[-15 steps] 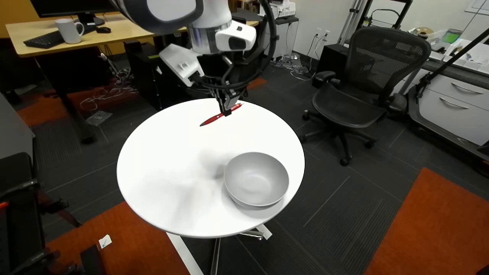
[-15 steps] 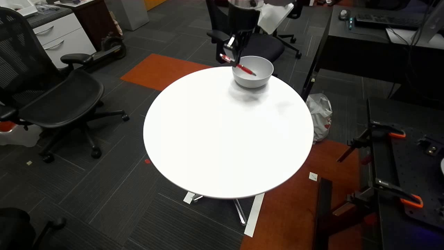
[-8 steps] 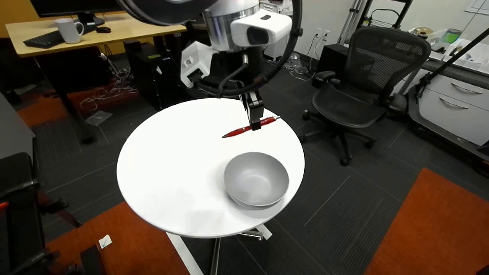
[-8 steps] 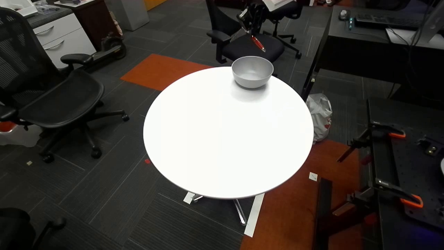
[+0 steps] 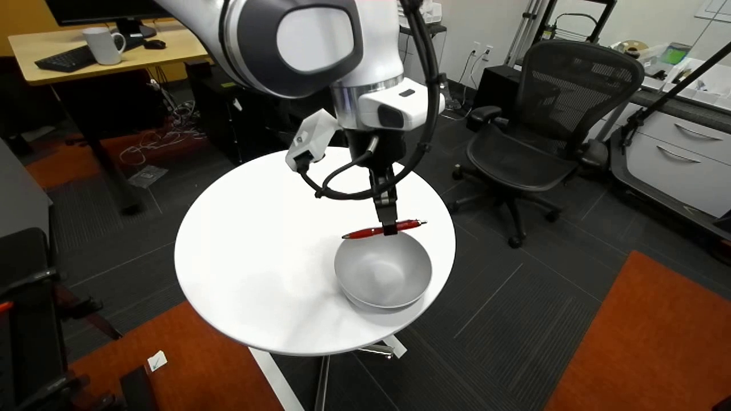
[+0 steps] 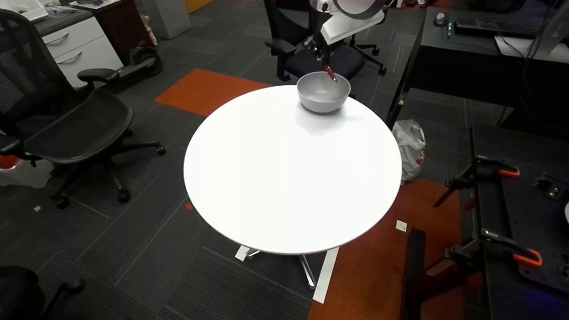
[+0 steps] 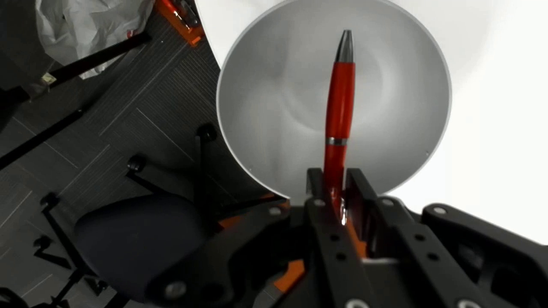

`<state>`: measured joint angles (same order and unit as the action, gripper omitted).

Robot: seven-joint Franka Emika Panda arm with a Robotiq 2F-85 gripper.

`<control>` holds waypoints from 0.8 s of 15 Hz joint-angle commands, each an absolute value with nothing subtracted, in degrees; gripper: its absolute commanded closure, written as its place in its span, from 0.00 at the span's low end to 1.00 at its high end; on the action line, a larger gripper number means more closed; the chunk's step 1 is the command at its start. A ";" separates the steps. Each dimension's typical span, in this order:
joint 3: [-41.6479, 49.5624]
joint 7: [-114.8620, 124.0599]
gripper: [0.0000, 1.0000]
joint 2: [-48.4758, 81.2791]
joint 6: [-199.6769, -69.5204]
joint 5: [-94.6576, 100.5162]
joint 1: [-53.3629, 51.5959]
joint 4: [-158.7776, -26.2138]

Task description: Take the pen from the table and place it in the white bowl

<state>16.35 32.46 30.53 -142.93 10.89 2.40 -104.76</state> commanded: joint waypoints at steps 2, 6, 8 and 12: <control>16.82 33.87 0.96 36.16 -138.51 8.94 2.11 -98.12; 16.73 33.17 0.57 38.49 -135.84 8.09 2.39 -94.74; 16.47 32.90 0.44 39.06 -134.35 7.71 2.65 -93.48; 16.28 32.88 0.13 39.69 -132.74 7.13 2.90 -91.86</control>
